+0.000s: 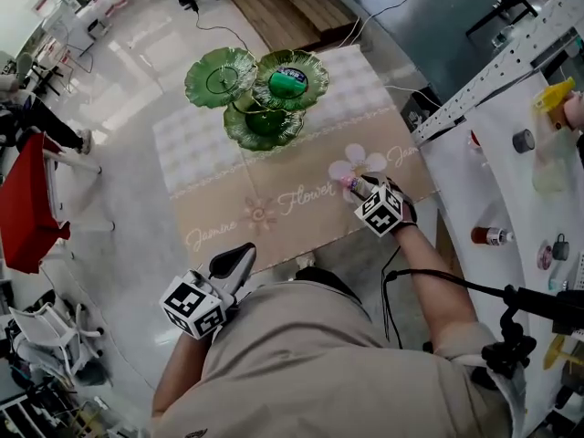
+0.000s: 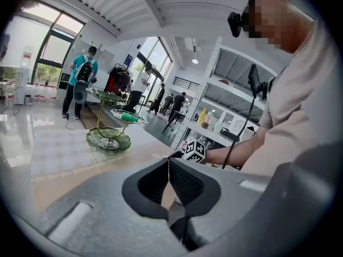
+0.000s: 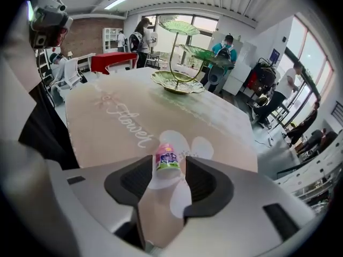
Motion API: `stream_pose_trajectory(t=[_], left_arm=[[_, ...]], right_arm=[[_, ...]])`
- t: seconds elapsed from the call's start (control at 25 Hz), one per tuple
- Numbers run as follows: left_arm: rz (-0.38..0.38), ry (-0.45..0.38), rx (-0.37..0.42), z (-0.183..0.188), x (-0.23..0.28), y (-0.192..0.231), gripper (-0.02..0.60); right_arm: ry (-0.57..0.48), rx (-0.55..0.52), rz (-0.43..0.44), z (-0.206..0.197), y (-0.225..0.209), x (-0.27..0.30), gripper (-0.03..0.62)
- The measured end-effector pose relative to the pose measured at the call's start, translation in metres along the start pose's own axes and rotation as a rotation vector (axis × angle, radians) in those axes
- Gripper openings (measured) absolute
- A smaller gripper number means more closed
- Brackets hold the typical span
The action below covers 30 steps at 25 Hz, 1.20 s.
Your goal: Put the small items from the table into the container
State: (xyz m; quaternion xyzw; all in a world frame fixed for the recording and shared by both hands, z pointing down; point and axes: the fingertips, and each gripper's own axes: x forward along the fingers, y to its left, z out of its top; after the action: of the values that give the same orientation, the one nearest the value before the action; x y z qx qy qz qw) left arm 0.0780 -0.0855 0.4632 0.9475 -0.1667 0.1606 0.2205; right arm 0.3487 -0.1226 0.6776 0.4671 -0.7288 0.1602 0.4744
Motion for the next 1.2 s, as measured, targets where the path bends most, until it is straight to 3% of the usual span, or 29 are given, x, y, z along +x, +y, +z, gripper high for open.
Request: stream_pose_trajectory(t=[0.24, 0.6, 1.2], left_arm=[[0.050, -0.005, -0.018, 0.008, 0.010, 0.006, 0.009], [0.062, -0.007, -0.013, 0.015, 0.021, 0.010, 0.009], [0.032, -0.020, 0.005, 0.023, 0.038, 0.004, 0.009]], right_arm=[[0.043, -0.021, 0.089, -0.011, 0.003, 0.027, 0.204], [0.011, -0.022, 0.120, -0.002, -0.002, 0.021, 0.183], [-0.214, -0.036, 0.141, 0.105, -0.037, -0.072, 0.178]])
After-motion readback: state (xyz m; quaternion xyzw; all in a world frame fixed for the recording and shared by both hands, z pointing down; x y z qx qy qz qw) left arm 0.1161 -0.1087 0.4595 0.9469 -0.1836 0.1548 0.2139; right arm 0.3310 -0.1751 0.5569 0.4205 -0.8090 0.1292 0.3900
